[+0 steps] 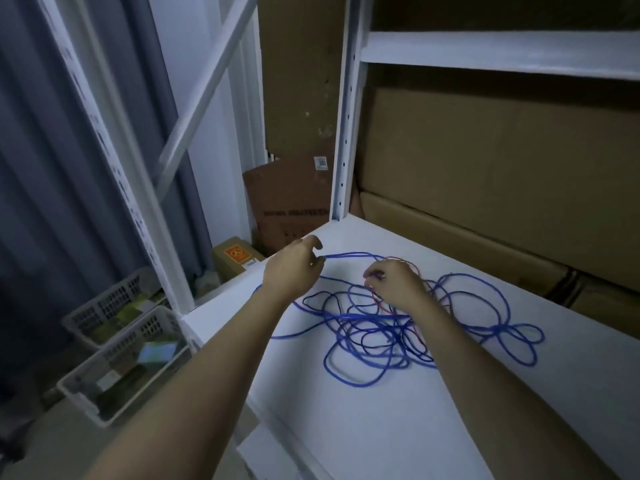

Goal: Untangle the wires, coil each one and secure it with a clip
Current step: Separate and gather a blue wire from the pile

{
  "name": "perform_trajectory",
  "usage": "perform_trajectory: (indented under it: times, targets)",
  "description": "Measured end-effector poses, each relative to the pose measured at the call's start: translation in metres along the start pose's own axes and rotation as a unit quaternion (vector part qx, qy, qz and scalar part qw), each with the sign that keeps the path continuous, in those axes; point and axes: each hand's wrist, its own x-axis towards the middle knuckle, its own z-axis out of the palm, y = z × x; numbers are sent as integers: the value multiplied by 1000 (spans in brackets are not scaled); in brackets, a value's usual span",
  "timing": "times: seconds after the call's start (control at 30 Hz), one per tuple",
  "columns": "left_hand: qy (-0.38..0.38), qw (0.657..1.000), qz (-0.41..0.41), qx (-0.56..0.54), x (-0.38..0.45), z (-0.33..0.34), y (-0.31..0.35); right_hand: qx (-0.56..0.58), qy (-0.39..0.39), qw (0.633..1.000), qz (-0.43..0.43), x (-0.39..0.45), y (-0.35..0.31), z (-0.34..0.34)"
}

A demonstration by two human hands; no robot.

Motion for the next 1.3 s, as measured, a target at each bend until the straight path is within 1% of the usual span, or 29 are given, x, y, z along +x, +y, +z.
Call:
perform_trajectory:
  times: [0.1,0.17,0.27,0.33,0.43,0.53,0.63,0.7,0.77,0.83,0.9,0.93,0.97,1.0,1.03,1.1,1.17,1.2,1.23,1.3]
  targets:
    - [-85,994,70,-20,20,12,-9,104,57,992,36,7,-1,5]
    - [-125,984,121,-50,33,21,-13,153,76,984,59,12,-8,0]
    - [-148,957,182,-173,51,28,-7,169,89,980,56,13,-20,-7]
    - [-167,935,210,-231,61,30,2,165,106,979,48,9,-26,-8]
    - [-191,920,258,-225,71,36,14,176,137,971,83,-1,-28,-7]
    - [-233,908,278,-210,74,45,18,140,167,966,137,-11,-23,-5]
    - [-287,895,278,-200,73,52,19,42,110,980,162,-19,-12,7]
    - [-337,882,242,-224,76,50,19,16,88,980,175,-24,-6,16]
    - [-372,864,200,-275,82,41,22,40,89,975,198,-25,-4,17]
    - [-367,840,142,-375,90,30,23,86,107,969,207,-22,-5,12]
    - [-332,804,61,-490,99,18,24,126,127,963,202,-19,-7,2]
    - [-311,785,28,-534,103,12,24,141,132,961,196,-17,-11,-4]
    - [-291,774,9,-562,107,8,23,162,137,959,186,-14,-14,-10]
    - [-273,773,3,-572,111,5,22,192,148,954,178,-11,-20,-18]
    - [-258,780,5,-570,115,2,22,228,166,944,173,-7,-27,-25]
    - [-236,810,24,-536,121,-1,24,307,208,914,166,3,-40,-40]
    - [-237,829,48,-504,124,-6,29,378,245,877,168,12,-51,-50]
    - [-243,831,63,-497,125,-9,32,394,258,865,173,16,-56,-53]
    - [-250,829,81,-494,126,-12,34,392,266,862,180,20,-60,-56]
    - [-250,822,123,-496,125,-19,41,342,275,880,184,26,-66,-63]
